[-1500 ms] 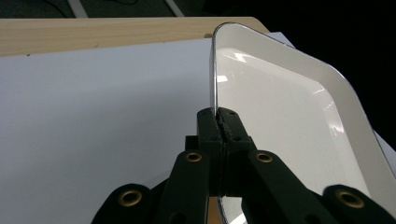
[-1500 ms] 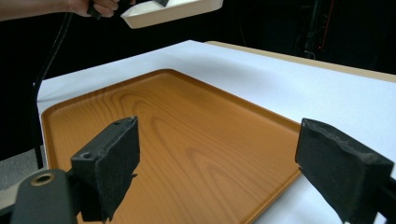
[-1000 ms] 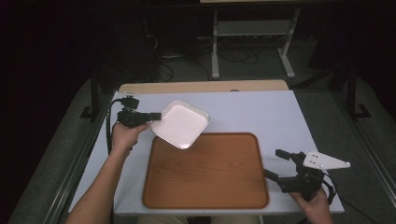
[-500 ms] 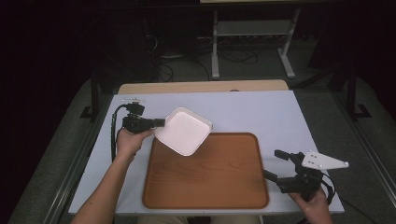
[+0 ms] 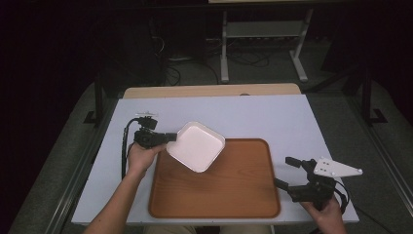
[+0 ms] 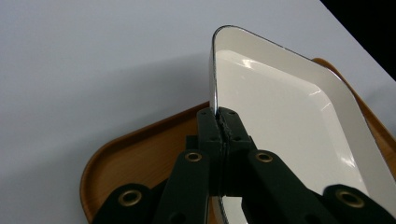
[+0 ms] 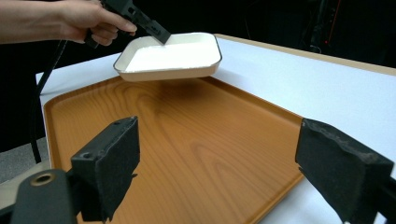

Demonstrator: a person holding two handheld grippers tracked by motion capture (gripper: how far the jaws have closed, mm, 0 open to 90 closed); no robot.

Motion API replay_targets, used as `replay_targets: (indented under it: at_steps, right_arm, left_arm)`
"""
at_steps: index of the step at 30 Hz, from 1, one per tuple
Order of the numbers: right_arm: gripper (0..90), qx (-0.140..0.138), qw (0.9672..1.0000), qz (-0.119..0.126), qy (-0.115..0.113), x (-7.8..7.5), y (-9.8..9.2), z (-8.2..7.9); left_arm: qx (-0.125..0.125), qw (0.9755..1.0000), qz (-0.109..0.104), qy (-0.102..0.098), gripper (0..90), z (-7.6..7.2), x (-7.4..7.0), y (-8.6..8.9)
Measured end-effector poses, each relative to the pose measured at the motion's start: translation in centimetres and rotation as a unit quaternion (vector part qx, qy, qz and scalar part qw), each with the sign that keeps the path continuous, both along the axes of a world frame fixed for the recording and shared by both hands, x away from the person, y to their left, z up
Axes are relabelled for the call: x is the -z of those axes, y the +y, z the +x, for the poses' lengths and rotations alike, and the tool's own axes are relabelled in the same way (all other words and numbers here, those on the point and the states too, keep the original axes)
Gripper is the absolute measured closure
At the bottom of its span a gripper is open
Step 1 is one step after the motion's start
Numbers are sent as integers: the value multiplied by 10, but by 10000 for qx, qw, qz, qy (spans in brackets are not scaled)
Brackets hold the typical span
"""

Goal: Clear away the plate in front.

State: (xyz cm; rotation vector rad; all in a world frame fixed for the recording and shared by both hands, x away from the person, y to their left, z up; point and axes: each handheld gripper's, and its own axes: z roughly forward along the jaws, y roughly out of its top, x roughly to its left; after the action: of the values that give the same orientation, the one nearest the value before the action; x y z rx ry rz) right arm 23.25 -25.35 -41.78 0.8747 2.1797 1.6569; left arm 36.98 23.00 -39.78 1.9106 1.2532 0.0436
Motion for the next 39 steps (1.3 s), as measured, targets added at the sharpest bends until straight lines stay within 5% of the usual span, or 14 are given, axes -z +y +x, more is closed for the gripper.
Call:
replay_targets:
  at_steps: [13, 24, 33, 39]
  right_arm:
    - [132, -59, 10000, -35, -25, 0, 2, 0]
    - [131, -88, 10000, -24, -29, -1, 3, 0]
    - [131, -119, 9999, -38, -7, 0, 5, 1]
    - [131, -125, 9999, -55, -12, -1, 6, 0]
  left_arm:
    - [-158, 9997, -158, 30, 890, -16, 18, -13]
    - [-267, 9992, 279, 65, 891, -37, 29, -13]
    - [-522, 9985, 100, 162, 891, -55, 44, -6]
    - [-662, 9968, 386, 227, 877, -62, 47, -12]
